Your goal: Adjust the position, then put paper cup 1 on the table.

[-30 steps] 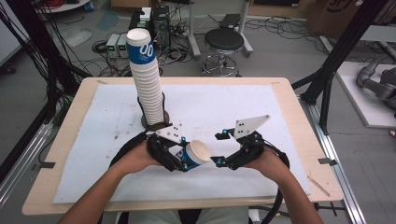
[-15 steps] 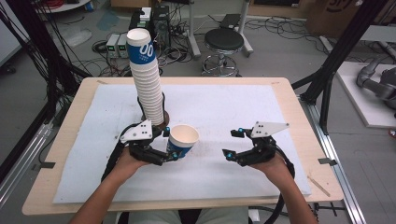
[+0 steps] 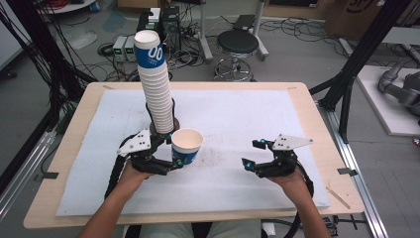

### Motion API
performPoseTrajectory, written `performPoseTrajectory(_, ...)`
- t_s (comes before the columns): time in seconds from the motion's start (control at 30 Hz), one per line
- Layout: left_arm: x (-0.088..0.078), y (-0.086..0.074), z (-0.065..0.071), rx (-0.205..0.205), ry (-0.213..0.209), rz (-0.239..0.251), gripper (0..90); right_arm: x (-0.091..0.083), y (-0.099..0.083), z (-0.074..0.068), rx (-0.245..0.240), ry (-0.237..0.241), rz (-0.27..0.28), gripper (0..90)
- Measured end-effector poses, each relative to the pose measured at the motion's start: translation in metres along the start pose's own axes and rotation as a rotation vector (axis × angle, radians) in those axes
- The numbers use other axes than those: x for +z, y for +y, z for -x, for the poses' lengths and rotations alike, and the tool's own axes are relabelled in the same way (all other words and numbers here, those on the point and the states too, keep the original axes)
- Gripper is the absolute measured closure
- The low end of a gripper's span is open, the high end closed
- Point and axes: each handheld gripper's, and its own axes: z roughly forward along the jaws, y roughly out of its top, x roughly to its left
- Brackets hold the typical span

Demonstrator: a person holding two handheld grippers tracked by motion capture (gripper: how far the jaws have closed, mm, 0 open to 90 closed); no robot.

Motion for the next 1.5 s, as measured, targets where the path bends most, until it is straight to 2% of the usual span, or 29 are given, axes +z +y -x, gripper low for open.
performPoseTrajectory(0.07, -0.002, 0.0, -0.002, 0.003, 0.005, 0.007, 27.7, -0.002, -0.001, 0.001, -0.015, -0.021, 0.02, 21.6)
performPoseTrajectory(0.33, -0.011, -0.003, -0.003, 0.009, 0.029, 0.039, 27.5, -0.008, -0.004, 0.003, -0.019, -0.066, 0.089, 21.5)
performPoseTrajectory(0.57, -0.02, -0.005, -0.003, 0.002, 0.045, 0.068, 27.5, -0.011, -0.008, 0.003, -0.008, -0.075, 0.096, 21.7)
performPoseTrajectory(0.97, -0.052, -0.015, -0.014, -0.02, 0.099, 0.113, 27.0, -0.014, -0.012, 0.004, -0.004, -0.085, 0.098, 21.7)
performPoseTrajectory(1.1, -0.068, -0.02, -0.02, -0.021, 0.137, 0.115, 26.7, -0.016, -0.014, 0.003, -0.008, -0.09, 0.097, 21.7)
performPoseTrajectory(1.23, -0.088, -0.025, -0.029, -0.02, 0.202, 0.117, 26.3, -0.019, -0.017, 0.003, -0.006, -0.092, 0.097, 21.7)
performPoseTrajectory(1.3, -0.09, -0.025, -0.03, -0.02, 0.21, 0.115, 26.3, -0.02, -0.018, 0.002, -0.004, -0.091, 0.095, 21.7)
performPoseTrajectory(1.5, -0.112, -0.038, -0.044, -0.037, 0.306, 0.106, 26.3, -0.023, -0.021, 0.001, -0.007, -0.096, 0.09, 21.7)
